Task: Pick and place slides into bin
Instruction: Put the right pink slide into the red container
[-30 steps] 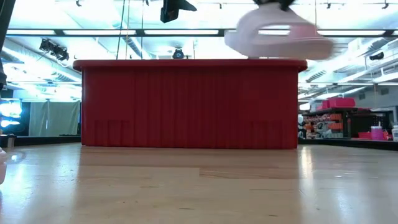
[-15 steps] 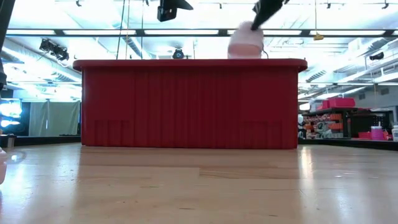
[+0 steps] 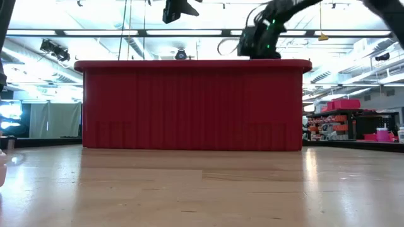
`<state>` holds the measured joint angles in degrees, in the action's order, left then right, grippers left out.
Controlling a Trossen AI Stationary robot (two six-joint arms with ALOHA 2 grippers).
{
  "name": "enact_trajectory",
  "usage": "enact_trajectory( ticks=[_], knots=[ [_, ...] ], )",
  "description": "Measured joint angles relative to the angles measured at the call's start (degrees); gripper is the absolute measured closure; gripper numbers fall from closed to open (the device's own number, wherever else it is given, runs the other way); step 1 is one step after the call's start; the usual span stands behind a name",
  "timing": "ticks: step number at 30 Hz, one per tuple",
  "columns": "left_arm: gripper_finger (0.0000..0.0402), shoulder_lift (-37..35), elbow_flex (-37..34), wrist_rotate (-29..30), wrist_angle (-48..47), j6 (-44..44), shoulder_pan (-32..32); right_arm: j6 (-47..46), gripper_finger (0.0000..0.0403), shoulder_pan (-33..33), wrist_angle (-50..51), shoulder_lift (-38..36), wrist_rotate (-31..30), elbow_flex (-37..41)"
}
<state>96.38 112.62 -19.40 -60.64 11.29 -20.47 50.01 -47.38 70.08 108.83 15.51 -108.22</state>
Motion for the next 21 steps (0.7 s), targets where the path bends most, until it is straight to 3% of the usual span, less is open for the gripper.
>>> enact_trajectory(
  ticks=[12,21],
  knots=[
    [0.0230,0.00,0.00,2.57,-0.02,-0.12,0.02,-1.25,0.0387,-3.05,2.09,10.79,-3.41,-0.07],
    [0.0230,0.00,0.00,2.93,-0.04,0.04,0.07,-2.88,0.0346,-3.32,0.38,14.18,-12.61,-0.04]
  ],
)
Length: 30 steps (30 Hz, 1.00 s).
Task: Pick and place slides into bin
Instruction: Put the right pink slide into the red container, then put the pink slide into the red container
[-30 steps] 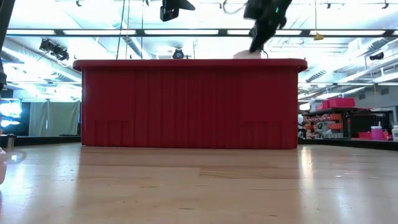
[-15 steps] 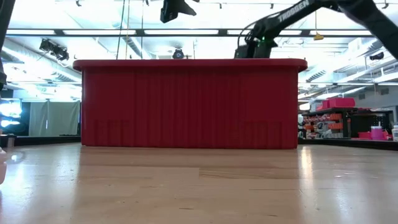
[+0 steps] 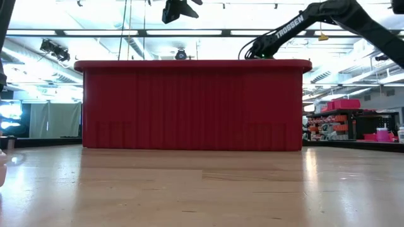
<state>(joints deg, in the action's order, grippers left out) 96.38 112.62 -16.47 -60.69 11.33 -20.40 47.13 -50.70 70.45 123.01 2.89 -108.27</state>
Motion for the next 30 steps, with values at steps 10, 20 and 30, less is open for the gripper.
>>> enact_trajectory(
  ticks=[10,20,30],
  knots=[
    [0.0230,0.00,0.00,0.00,-0.02,-0.09,-0.04,-0.43,0.0302,0.03,-1.75,-3.16,-0.23,0.00],
    [0.0230,0.00,0.02,0.00,-2.03,-1.36,-0.04,-17.52,0.0293,1.65,-0.74,-14.01,2.97,0.00],
    [0.0230,0.16,-1.62,-0.04,-24.40,10.33,9.65,-39.57,0.0293,10.53,-0.12,-31.43,18.59,0.00]
  ],
)
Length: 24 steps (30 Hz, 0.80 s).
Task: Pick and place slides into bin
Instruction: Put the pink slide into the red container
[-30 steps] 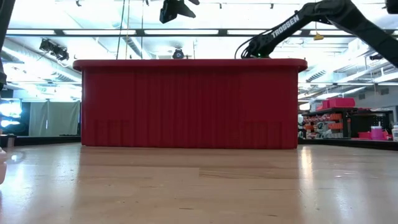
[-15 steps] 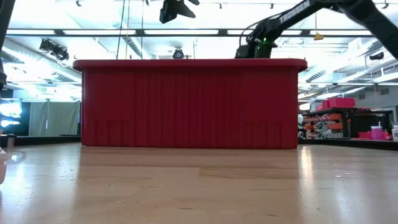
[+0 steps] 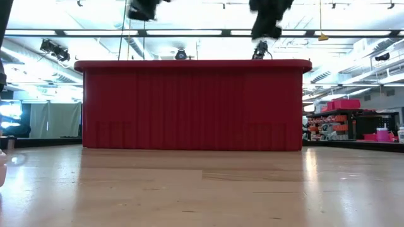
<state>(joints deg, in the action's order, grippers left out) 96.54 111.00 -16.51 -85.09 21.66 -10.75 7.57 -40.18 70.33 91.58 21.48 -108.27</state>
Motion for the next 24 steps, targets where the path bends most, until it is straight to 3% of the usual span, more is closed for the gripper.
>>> enact_trajectory(
  ticks=[3,11,24],
  knots=[
    [0.0230,0.67,-0.02,0.04,-4.58,7.08,5.74,0.10,0.0293,4.54,-0.04,-4.66,-0.07,0.00],
    [0.0230,0.58,-0.04,2.68,-2.87,26.83,21.78,0.42,0.0293,15.81,-0.08,-12.43,-0.36,0.00],
    [0.0230,3.73,-0.25,9.43,-4.88,74.78,44.99,-0.52,0.0293,27.81,0.55,-12.45,-0.52,0.02]
  ],
)
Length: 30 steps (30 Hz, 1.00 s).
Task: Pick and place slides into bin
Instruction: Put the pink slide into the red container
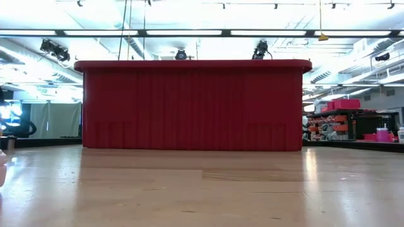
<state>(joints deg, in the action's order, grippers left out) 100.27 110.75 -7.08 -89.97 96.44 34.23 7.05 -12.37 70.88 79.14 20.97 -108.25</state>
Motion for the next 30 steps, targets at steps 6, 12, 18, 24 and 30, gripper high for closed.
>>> enact_trajectory(
  ticks=[6,12,18,24,30],
  knots=[
    [0.0230,0.98,-10.33,1.76,12.02,6.85,8.75,-0.02,0.0293,5.18,0.23,1.22,0.03,0.00],
    [0.0230,0.98,-26.20,2.46,33.04,7.53,10.32,-2.35,0.0293,9.91,0.28,3.04,0.07,0.00],
    [0.0230,1.01,-35.52,0.95,48.02,7.04,9.54,-6.05,0.0293,13.70,0.44,4.36,0.08,0.00],
    [0.0230,0.87,-36.71,-3.64,41.53,8.03,9.56,-6.00,0.0293,16.21,0.43,4.52,0.12,0.02],
    [0.0230,0.59,-36.71,-3.49,40.03,6.19,9.40,-5.51,0.0293,17.53,0.43,4.52,0.07,0.02]
  ],
)
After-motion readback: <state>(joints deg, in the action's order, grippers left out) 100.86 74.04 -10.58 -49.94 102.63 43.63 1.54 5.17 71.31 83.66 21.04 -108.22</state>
